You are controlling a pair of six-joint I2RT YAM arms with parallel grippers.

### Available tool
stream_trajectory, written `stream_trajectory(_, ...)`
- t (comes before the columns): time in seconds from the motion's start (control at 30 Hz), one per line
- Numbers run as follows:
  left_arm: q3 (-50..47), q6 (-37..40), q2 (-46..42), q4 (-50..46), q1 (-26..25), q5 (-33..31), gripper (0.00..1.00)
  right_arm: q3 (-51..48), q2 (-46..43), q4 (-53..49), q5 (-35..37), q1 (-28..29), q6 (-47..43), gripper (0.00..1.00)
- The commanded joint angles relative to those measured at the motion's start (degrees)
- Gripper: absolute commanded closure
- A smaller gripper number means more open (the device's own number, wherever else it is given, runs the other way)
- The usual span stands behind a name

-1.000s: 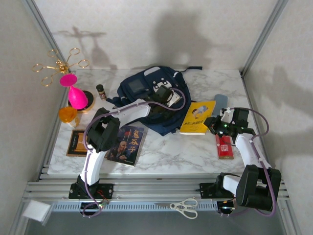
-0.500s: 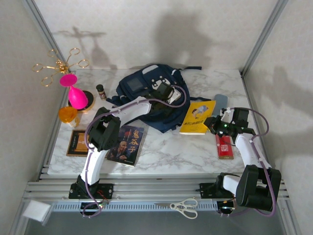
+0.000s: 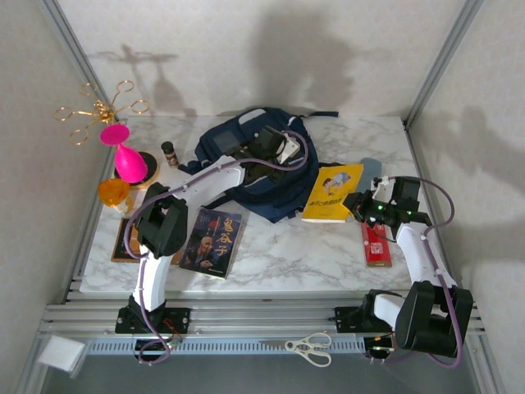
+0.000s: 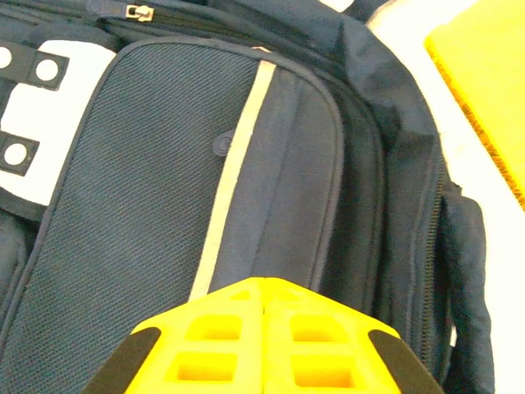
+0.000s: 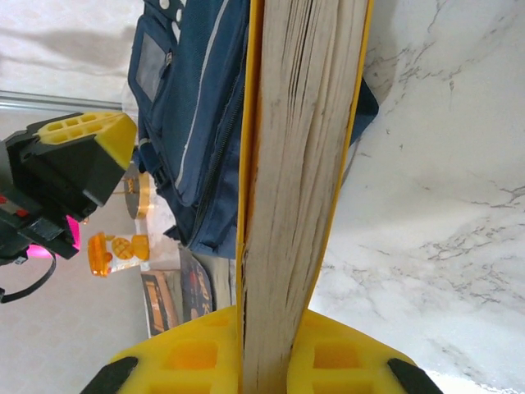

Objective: Pack the student bag

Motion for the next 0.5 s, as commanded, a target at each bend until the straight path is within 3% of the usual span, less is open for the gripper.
stream_trajectory(0.0,-1.3,-0.9,-1.4,-2.8,-1.7,5.2,0.80,2.9,-1.3,0.8,-2.2,0.3,-1.5,1.00)
stream_trajectory(0.17,0.5,-2.7,1.8,-4.3,-3.5,8.4,0.72,3.4,-1.1,-1.1,-0.9,0.3,-2.7,1.00)
stream_trajectory(0.47,4.1,-4.4,6.7,-5.2,-3.6,10.3,0.69,2.9,-1.9,-1.3,-0.1,0.3,-2.9,1.00)
